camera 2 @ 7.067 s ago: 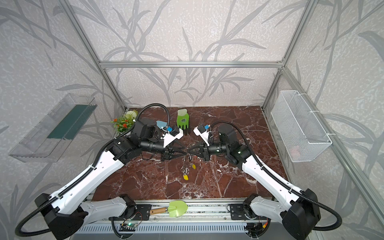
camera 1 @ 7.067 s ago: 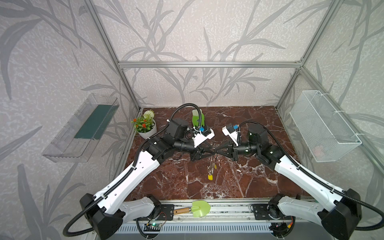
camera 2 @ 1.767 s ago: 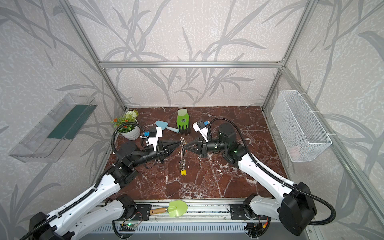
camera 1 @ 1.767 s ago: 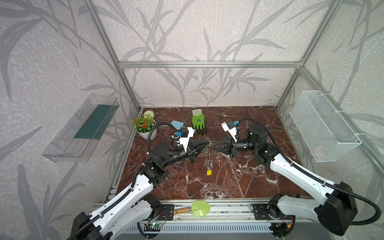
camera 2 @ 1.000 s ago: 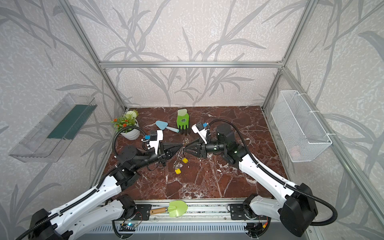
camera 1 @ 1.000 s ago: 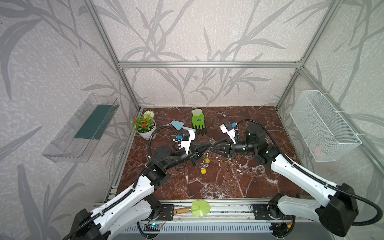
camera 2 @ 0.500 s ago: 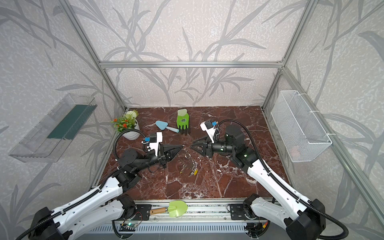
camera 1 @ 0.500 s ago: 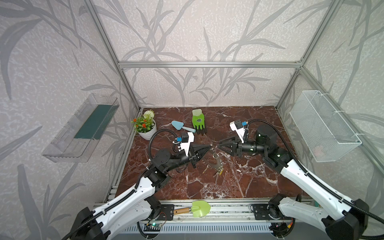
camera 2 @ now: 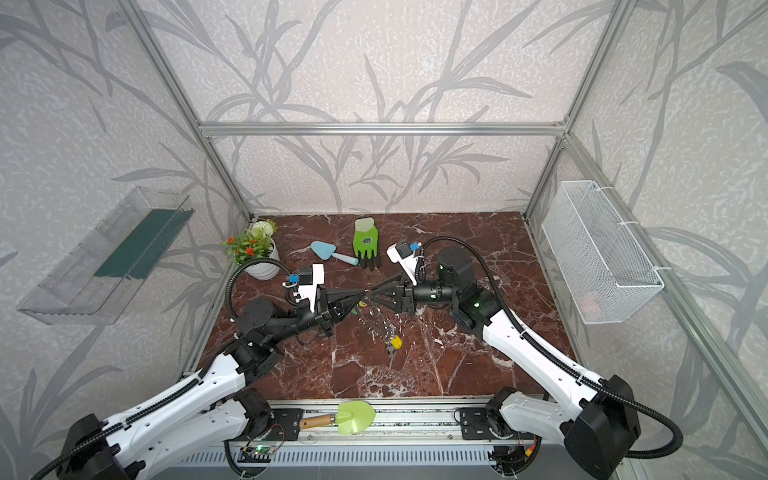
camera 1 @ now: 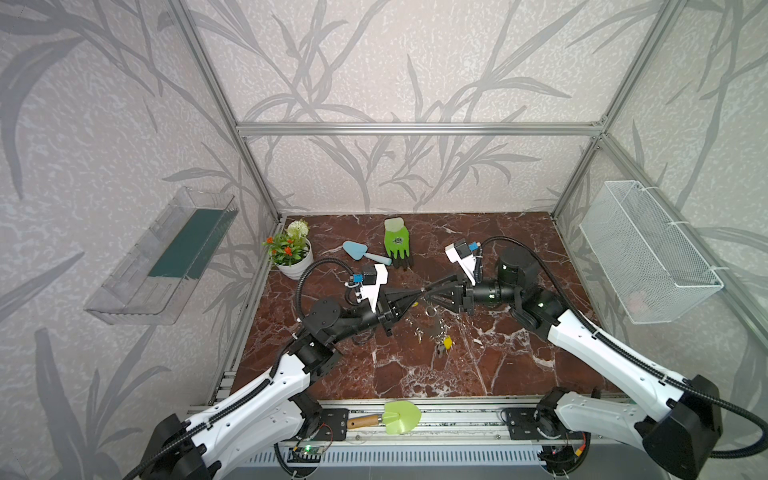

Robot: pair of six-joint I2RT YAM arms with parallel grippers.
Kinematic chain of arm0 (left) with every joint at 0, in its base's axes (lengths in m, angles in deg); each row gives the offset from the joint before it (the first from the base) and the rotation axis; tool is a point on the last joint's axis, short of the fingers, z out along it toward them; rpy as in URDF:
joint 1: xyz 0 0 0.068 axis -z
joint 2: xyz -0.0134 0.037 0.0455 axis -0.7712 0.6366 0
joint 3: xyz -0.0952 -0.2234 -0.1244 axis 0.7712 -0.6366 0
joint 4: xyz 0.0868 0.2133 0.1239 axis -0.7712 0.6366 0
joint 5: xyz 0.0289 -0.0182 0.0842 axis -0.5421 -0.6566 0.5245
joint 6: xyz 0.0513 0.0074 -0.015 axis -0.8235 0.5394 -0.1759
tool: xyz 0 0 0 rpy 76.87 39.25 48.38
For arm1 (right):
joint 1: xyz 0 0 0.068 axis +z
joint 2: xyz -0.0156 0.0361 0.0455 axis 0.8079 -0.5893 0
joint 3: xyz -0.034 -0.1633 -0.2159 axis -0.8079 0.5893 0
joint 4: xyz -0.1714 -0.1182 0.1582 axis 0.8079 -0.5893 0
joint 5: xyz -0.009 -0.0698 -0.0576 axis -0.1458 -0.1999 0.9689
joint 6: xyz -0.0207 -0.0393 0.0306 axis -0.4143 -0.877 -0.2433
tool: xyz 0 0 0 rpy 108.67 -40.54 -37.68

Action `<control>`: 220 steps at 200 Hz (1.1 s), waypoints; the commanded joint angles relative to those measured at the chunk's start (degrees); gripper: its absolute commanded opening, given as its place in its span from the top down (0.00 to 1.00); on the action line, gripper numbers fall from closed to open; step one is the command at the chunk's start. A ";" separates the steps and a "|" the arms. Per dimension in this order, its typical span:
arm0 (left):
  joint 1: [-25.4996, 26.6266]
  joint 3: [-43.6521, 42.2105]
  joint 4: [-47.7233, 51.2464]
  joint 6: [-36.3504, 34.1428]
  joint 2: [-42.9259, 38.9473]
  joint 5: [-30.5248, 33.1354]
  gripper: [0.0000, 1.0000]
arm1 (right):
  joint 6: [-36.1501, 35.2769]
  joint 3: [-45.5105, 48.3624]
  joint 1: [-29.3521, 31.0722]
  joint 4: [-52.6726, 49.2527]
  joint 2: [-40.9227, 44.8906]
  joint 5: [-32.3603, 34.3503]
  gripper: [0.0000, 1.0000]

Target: Put the keys on the keyring

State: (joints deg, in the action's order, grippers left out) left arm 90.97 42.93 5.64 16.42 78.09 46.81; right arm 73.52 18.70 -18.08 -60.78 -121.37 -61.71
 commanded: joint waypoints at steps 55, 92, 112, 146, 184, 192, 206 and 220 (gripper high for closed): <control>0.19 0.58 -3.66 0.07 0.42 -0.11 1.00 | 0.88 -1.96 1.41 3.73 -1.09 -1.93 0.97; 0.25 1.24 0.54 -0.87 -0.90 0.33 1.00 | -1.20 -1.96 1.39 0.95 -0.44 -0.38 1.00; 0.18 2.67 6.49 -1.75 -2.27 1.37 1.00 | -3.54 -2.58 1.43 -2.30 -0.03 0.76 1.00; 0.08 7.71 26.18 -9.08 -7.52 2.11 0.70 | -6.73 -3.35 1.41 -6.12 0.17 2.35 1.00; -0.26 18.15 50.50 -21.41 -11.00 1.68 0.54 | -8.89 -2.95 1.45 -8.00 0.92 1.83 1.00; -0.32 21.02 55.68 -24.40 -10.10 0.74 0.52 | -10.02 -3.21 1.54 -9.39 1.27 2.20 1.00; -0.34 25.64 63.17 -29.07 -7.35 -1.83 0.50 | -12.70 -4.01 1.93 -12.71 1.70 3.16 1.00; -0.35 29.64 68.65 -32.71 -3.97 -4.07 0.48 | -14.09 -4.27 2.39 -14.37 2.07 3.34 1.00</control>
State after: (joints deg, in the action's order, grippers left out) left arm 90.84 67.38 56.39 -5.56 69.41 47.25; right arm 63.91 17.85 -16.44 -72.06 -121.59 -58.63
